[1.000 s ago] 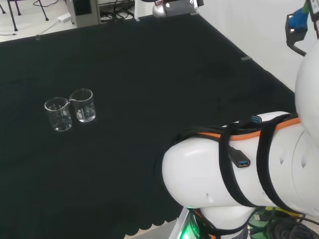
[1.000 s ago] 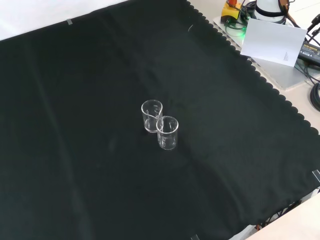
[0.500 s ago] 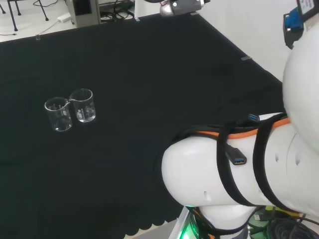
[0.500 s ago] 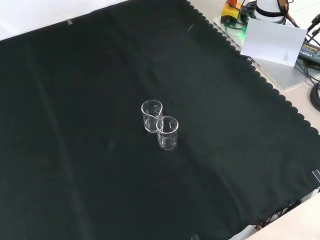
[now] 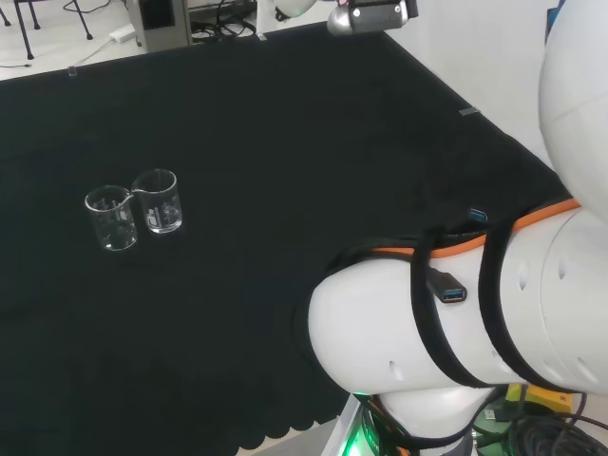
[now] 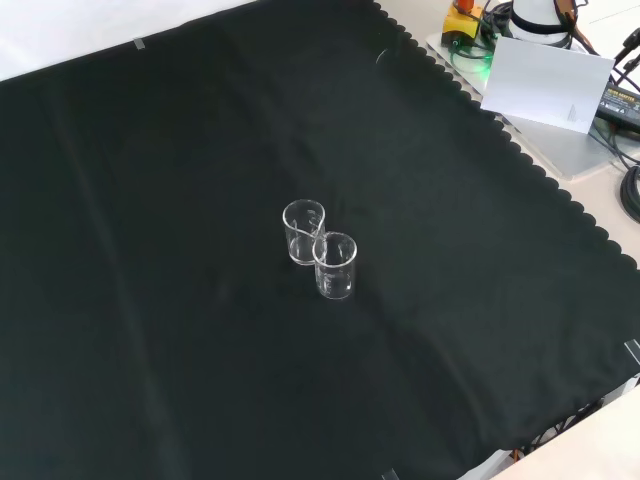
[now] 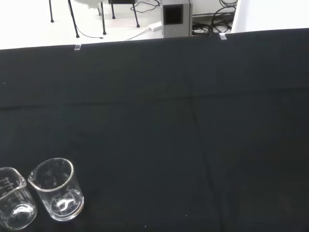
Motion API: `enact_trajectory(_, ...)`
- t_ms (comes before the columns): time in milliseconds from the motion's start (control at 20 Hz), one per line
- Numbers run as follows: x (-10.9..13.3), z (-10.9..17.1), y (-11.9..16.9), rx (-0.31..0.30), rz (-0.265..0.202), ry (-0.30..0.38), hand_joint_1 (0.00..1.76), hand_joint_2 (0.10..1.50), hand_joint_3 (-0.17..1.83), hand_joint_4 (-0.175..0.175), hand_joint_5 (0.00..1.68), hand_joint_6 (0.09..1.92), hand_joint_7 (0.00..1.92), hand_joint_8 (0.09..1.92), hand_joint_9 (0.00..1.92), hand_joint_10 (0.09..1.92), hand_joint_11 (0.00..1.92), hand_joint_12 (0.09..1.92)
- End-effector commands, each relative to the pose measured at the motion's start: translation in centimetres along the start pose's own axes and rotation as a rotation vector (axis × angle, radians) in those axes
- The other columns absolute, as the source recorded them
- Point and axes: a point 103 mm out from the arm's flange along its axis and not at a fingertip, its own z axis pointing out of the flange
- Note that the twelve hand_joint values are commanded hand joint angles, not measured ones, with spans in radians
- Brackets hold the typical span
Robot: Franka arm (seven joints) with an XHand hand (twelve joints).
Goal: Pick up the beaker on the right.
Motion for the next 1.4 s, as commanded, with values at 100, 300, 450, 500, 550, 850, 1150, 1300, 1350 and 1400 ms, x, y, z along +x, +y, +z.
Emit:
enact_trajectory(100, 2.5, 4.5, 2.2, 0.040, -0.006, 0.010, 0.77, 0.66, 0.75, -0.042, 0.28, 0.09, 0.20, 0.62, 0.29, 0.69, 0.00, 1.15)
enact_trajectory(300, 3.5, 7.0, 4.7, 0.068, -0.016, 0.024, 0.75, 0.64, 0.74, -0.035, 0.26, 0.09, 0.17, 0.60, 0.25, 0.69, 0.00, 1.12)
enact_trajectory(450, 4.1, 9.3, 7.0, 0.090, -0.031, 0.037, 0.75, 0.62, 0.73, -0.034, 0.25, 0.09, 0.16, 0.60, 0.25, 0.69, 0.00, 1.11)
enact_trajectory(500, 4.2, 9.9, 7.5, 0.092, -0.035, 0.040, 0.75, 0.62, 0.73, -0.034, 0.25, 0.09, 0.16, 0.60, 0.25, 0.69, 0.00, 1.11)
enact_trajectory(550, 4.3, 10.5, 7.8, 0.095, -0.041, 0.044, 0.75, 0.62, 0.72, -0.034, 0.25, 0.09, 0.16, 0.60, 0.25, 0.70, 0.00, 1.11)
enact_trajectory(850, 5.3, 13.4, 8.9, 0.121, -0.095, 0.076, 0.76, 0.60, 0.71, -0.034, 0.25, 0.09, 0.17, 0.61, 0.26, 0.70, 0.00, 1.10)
enact_trajectory(1150, 6.1, 16.8, 9.7, 0.163, -0.146, 0.111, 0.76, 0.59, 0.71, -0.035, 0.24, 0.09, 0.18, 0.60, 0.26, 0.70, 0.00, 1.09)
enact_trajectory(1300, 6.7, 18.6, 10.0, 0.165, -0.173, 0.101, 0.78, 0.57, 0.70, -0.036, 0.24, 0.09, 0.18, 0.61, 0.27, 0.70, 0.00, 1.09)
enact_trajectory(1350, 6.9, 19.2, 10.1, 0.171, -0.182, 0.103, 0.79, 0.57, 0.69, -0.037, 0.24, 0.09, 0.18, 0.61, 0.28, 0.70, 0.00, 1.11)
enact_trajectory(1400, 7.0, 19.8, 10.2, 0.176, -0.189, 0.115, 0.79, 0.56, 0.69, -0.038, 0.23, 0.09, 0.19, 0.61, 0.28, 0.70, 0.00, 1.13)
